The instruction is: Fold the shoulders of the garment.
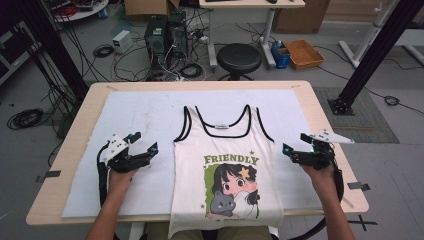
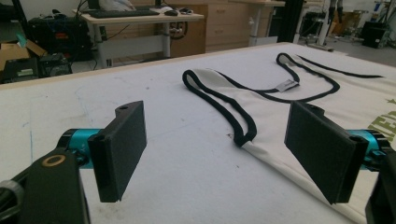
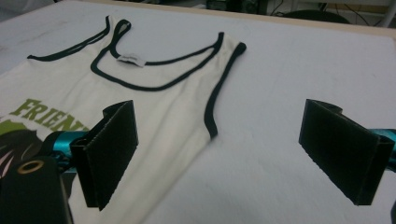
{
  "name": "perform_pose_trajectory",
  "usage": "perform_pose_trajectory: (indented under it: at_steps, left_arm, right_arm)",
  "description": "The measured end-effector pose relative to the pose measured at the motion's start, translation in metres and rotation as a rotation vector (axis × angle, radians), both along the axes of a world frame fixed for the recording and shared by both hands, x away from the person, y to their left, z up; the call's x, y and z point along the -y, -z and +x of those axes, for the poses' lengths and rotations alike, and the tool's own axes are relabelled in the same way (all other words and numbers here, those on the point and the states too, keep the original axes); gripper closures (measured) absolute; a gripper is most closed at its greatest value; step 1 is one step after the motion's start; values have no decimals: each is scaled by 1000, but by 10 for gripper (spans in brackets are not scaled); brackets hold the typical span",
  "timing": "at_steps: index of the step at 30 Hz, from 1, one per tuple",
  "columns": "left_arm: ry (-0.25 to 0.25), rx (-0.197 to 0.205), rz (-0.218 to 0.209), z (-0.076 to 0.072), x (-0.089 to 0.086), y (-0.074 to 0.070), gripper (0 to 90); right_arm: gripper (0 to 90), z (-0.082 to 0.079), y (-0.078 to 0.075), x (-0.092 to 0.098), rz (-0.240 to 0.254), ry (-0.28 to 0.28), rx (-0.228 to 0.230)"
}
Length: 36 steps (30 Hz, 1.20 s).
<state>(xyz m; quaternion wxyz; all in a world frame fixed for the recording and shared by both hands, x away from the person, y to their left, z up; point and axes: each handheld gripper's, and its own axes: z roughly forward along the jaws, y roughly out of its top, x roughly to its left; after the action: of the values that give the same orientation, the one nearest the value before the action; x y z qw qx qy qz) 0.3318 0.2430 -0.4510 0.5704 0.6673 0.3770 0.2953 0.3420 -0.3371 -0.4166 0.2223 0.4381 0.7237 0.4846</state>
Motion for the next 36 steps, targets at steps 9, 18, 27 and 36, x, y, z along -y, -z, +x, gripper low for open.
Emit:
perform_pose_trajectory:
  at_steps: [9,18,27,36]
  left_arm:
    - [-21,-22,-44,2,-4,0,210]
    - [-15,-21,-31,2,-3,0,210]
    - [-14,-17,-27,1,-2,0,211]
    - [-15,-11,-8,1,-1,0,210]
  right_arm:
    - [112,67,-26,-43,-87,-32,-51]
    - [176,145,-9,-82,-251,44,-190]
    - [326,170,23,-99,-304,96,-266]
    - [845,177,24,-107,-250,3,-287]
